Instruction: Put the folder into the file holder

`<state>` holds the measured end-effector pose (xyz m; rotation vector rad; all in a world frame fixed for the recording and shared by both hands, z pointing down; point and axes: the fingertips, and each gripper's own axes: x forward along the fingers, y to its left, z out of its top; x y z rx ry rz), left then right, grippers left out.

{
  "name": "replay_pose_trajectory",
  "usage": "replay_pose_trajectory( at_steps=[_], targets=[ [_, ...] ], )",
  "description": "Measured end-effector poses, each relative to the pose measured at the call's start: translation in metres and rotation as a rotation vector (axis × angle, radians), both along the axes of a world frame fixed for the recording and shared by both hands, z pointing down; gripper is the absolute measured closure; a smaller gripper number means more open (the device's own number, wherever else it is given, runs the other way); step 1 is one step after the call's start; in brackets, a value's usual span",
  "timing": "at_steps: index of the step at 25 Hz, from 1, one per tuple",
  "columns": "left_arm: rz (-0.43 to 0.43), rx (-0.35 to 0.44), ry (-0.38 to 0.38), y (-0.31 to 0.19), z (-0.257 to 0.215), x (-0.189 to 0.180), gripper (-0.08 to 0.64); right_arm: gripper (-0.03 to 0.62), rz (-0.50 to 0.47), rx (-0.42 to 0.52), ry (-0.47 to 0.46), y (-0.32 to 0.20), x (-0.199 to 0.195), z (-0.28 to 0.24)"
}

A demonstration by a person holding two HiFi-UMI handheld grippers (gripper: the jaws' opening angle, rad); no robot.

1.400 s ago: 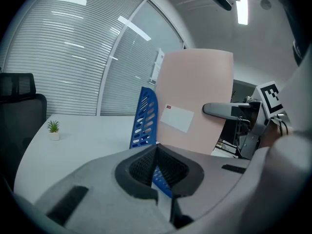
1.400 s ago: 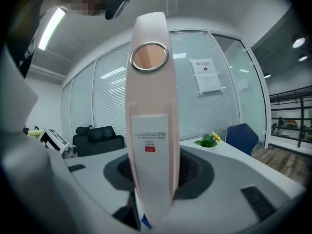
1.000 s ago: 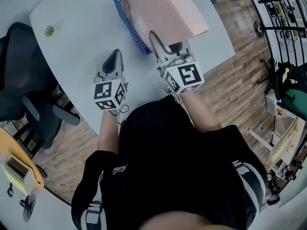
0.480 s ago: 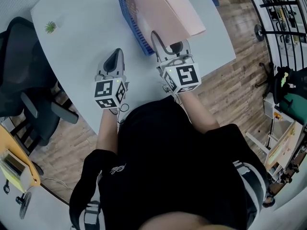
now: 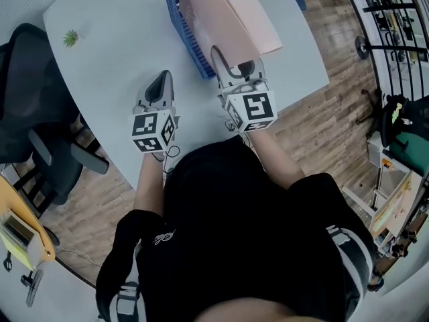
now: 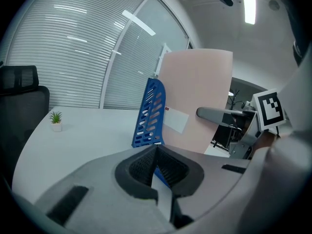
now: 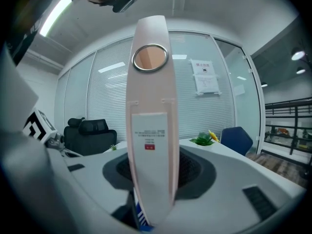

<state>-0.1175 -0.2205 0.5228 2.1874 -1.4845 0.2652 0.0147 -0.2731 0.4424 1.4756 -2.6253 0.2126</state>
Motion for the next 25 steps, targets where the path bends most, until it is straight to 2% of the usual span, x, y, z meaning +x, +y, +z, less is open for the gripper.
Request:
replay_pose_trajectory(
  at_steps=[6, 9, 12, 14, 18, 21, 25],
  targets=[
    [0.008, -0.013, 0.000, 0.002, 0.005, 0.004, 0.554, 0.388, -0.007, -0.118, 0.069, -0.003, 0.001, 0.003],
    [0.007, -0.016, 0.002, 0.003, 0.006, 0.004, 0.554, 0.319, -0.041, -0.167, 0.097, -0.004, -0.005, -0.005],
    [0.008, -0.015, 0.003, 0.003, 0.006, 0.004, 0.554, 0.304, -0.079, -0.194, 0.104, -0.006, -0.010, -0.020],
    [0.008, -0.015, 0.004, 0.003, 0.005, 0.005, 0.554, 0.310, -0.102, -0.195, 0.105, -0.008, -0.011, -0.033],
    [-0.004, -0.019, 0.008, 0.005, 0.004, 0.004, 0.554, 0.379, -0.131, -0.189, 0.100, -0.010, -0.010, -0.042],
    [-0.012, -0.016, 0.012, 0.004, 0.003, 0.002, 0.554, 0.407, -0.120, -0.176, 0.083, -0.012, -0.008, -0.042],
    [-0.024, -0.007, 0.014, 0.004, 0.001, -0.003, 0.554, 0.434, -0.099, -0.114, 0.064, -0.008, -0.010, -0.046]
  ],
)
